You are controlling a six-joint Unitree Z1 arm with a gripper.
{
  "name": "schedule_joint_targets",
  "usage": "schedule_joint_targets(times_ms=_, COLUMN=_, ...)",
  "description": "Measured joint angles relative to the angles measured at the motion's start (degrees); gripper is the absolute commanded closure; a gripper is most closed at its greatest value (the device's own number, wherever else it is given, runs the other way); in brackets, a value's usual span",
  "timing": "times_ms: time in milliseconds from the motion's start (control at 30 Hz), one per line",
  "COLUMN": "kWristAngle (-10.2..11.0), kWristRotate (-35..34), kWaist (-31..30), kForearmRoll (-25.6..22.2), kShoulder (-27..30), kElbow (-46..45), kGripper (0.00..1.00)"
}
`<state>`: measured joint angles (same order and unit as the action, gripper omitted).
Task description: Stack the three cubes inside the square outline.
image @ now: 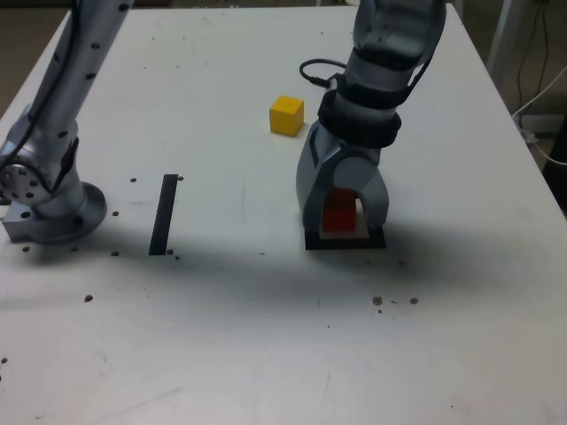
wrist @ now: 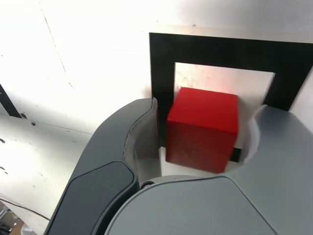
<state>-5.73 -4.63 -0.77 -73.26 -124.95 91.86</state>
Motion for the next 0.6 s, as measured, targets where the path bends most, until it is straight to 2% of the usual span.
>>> schedule_joint_targets(times_ms=233, kWristAngle=2.73, kWristRotate=-0.26, kWaist=1.38, kForearmRoll=0.40, kShoulder=6.63, kElbow=-2.53, kGripper=0.01)
schedule_joint_targets(times_ms=400, kWristAngle=6.34, kWristRotate=-3.33, kWaist=5.26, kForearmRoll=0.12, kShoulder=12.07, kElbow=-3.12, kGripper=0.01)
schedule_joint_targets(times_ms=600, kWristAngle=7.37, kWristRotate=-8.45, kWaist=12.10, kForearmRoll=-0.45, kShoulder=13.02, kElbow=-2.92, kGripper=0.01)
